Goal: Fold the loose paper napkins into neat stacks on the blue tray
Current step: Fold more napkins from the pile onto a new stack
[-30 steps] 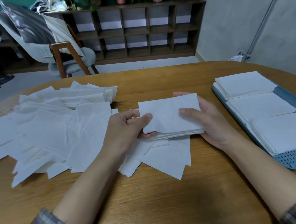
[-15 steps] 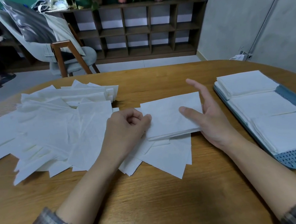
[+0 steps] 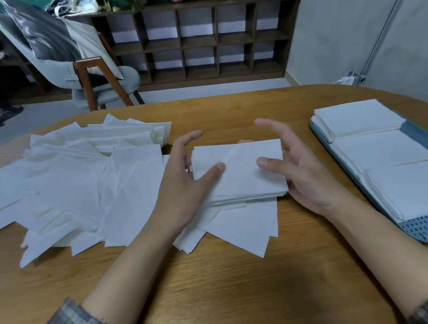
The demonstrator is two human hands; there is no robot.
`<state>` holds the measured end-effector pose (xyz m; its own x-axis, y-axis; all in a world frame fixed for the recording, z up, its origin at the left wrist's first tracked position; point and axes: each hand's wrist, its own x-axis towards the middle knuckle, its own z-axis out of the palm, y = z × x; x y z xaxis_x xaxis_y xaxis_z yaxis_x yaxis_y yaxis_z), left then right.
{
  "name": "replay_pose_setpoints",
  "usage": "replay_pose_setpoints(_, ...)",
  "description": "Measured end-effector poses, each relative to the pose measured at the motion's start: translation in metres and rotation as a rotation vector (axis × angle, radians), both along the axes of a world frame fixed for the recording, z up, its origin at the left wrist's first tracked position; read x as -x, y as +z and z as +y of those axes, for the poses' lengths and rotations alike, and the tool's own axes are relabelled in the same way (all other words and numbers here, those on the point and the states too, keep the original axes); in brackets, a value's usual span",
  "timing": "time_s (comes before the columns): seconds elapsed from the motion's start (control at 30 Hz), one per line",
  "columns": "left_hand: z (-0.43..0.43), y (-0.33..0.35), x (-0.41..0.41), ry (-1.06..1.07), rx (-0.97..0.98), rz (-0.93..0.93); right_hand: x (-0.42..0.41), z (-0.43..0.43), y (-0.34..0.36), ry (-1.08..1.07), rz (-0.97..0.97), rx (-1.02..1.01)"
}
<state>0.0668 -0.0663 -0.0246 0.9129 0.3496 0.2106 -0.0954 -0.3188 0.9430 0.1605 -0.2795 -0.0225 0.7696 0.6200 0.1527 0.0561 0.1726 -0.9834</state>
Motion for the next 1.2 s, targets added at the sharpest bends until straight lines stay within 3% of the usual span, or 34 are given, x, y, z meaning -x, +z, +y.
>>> replay_pose_setpoints(0.13,-0.001,0.005,0.002,-0.007,0.002,-0.075,0.001,-0.001,0.0,0.049,-0.001,0.021)
replay_pose_setpoints(0.27,-0.004,0.006,0.002,-0.059,0.035,-0.064,-0.001,-0.002,-0.002,-0.158,-0.19,0.219)
replay_pose_setpoints(0.47,0.007,-0.012,-0.001,-0.058,-0.397,0.105,-0.014,-0.008,-0.006,-0.453,-0.267,0.222)
replay_pose_setpoints(0.73,0.005,-0.01,0.002,-0.096,-0.61,0.156,-0.017,-0.007,-0.011,-0.496,-0.302,0.248)
replay_pose_setpoints(1.07,0.002,-0.006,0.003,-0.027,-0.546,-0.021,-0.019,-0.008,-0.011,-0.522,-0.312,0.255)
replay_pose_setpoints(1.2,-0.001,0.006,0.008,-0.044,-0.331,-0.063,-0.017,-0.008,-0.011,-0.496,-0.307,0.246)
